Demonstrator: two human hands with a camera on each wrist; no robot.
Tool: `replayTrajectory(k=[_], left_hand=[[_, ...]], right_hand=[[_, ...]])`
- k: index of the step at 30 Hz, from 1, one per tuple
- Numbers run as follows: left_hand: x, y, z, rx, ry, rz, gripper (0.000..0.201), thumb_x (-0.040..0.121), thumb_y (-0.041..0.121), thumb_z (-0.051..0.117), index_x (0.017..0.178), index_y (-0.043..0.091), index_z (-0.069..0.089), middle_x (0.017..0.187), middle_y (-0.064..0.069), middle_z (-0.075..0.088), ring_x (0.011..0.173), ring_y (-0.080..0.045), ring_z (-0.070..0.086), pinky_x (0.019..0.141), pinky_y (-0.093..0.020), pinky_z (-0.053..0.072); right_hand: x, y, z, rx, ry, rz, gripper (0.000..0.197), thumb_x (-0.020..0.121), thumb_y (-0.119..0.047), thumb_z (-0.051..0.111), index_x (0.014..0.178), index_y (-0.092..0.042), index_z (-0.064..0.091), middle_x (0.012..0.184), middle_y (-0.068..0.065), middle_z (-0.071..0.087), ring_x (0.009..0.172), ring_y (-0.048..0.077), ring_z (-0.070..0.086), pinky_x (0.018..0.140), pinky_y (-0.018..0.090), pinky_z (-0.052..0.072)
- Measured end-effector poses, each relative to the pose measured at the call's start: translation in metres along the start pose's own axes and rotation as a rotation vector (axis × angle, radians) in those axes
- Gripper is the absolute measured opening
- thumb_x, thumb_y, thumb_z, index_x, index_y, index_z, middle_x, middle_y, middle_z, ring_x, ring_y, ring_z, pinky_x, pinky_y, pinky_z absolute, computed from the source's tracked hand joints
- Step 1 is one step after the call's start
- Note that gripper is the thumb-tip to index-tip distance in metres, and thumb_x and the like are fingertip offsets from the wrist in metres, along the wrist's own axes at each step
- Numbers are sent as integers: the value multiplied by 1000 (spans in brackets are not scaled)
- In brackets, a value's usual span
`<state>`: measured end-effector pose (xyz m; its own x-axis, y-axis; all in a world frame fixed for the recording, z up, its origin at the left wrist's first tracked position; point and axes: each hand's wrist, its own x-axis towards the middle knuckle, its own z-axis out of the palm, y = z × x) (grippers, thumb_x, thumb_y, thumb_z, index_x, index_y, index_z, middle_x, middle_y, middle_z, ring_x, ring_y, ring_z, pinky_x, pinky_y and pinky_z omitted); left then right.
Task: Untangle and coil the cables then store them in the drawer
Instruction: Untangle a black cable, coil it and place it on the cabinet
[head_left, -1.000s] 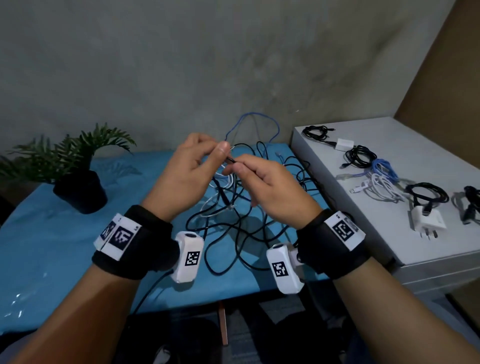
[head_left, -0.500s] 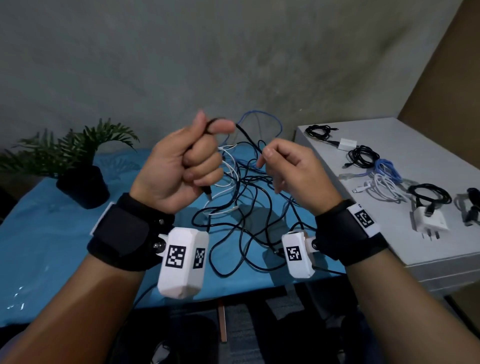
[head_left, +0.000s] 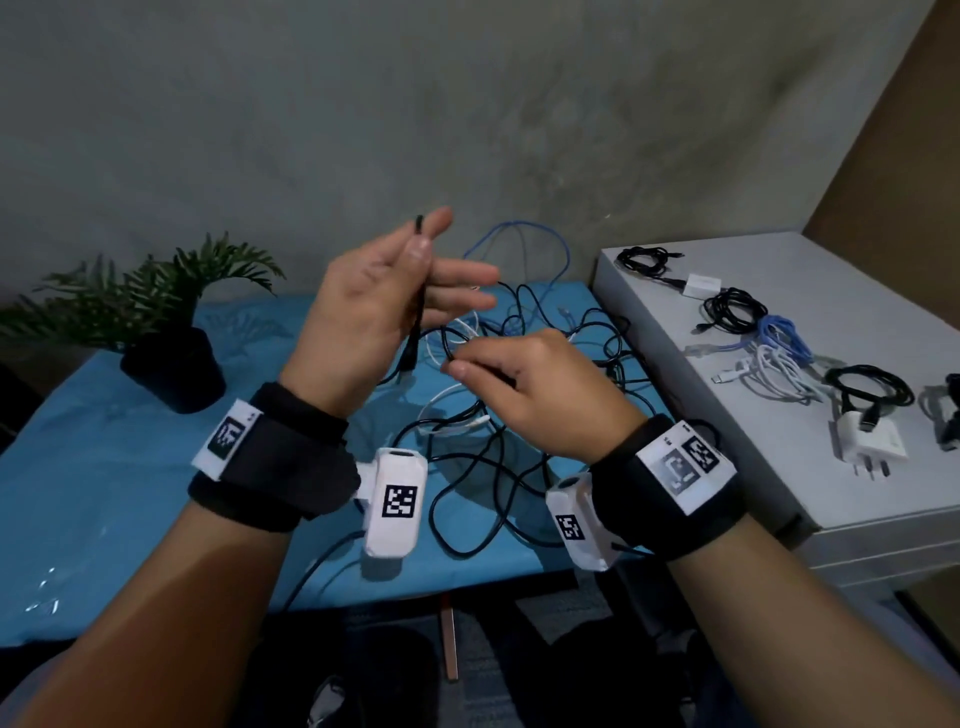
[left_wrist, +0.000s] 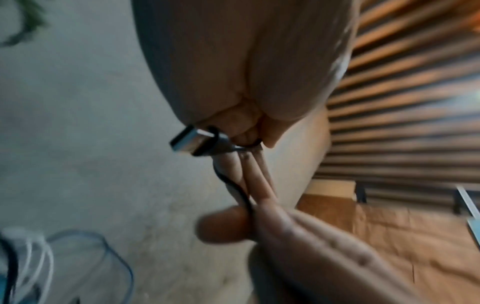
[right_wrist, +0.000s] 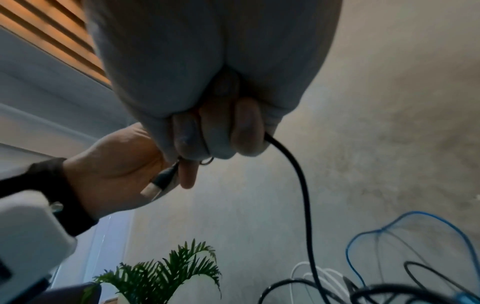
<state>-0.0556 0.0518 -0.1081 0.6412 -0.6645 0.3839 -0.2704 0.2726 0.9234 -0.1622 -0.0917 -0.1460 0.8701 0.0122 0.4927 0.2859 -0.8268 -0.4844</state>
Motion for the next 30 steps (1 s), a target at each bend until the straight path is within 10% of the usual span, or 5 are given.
replayTrajectory(k=[4, 8, 15, 22, 30], left_hand=[[-4, 7, -1, 486, -87, 44, 29, 110, 23, 41, 126, 12, 62, 82, 4, 76, 56, -13, 66, 65, -25, 54], [-3, 10, -3, 933, -160, 128, 41, 101, 39, 40, 97, 13, 72, 63, 7, 66, 58, -3, 57, 65, -30, 46], [-4, 8, -9, 251, -232, -172, 48, 104, 39, 44, 98, 0, 72, 51, -3, 36, 44, -15, 25, 43, -25, 18], [-5, 7, 2, 95, -315, -282, 23, 102, 23, 49, 93, 4, 58, 60, -14, 52, 47, -27, 60, 44, -27, 49], [3, 8, -2, -107, -76, -359, 27, 107, 21, 35, 81, 15, 43, 64, -1, 37, 39, -9, 21, 44, -28, 8]], right_hand=[[-3, -8, -19, 272, -45, 61, 23, 94, -17, 59, 77, -5, 69, 51, -10, 51, 47, 6, 45, 53, 21, 32], [1, -12, -39, 865, 0, 93, 7, 79, -5, 49, 82, -1, 53, 49, 0, 34, 39, 21, 29, 43, 38, 29], [10, 8, -33, 758, 241, 102, 23, 100, 7, 40, 103, -14, 51, 83, 9, 65, 57, 24, 51, 56, 33, 42], [13, 5, -13, 545, 260, 132, 20, 102, -6, 47, 106, -24, 56, 88, 5, 64, 63, 21, 55, 65, 31, 47], [4, 35, 7, 275, 21, 391, 16, 97, -32, 65, 107, -21, 61, 92, 5, 68, 86, 21, 68, 81, 42, 55]])
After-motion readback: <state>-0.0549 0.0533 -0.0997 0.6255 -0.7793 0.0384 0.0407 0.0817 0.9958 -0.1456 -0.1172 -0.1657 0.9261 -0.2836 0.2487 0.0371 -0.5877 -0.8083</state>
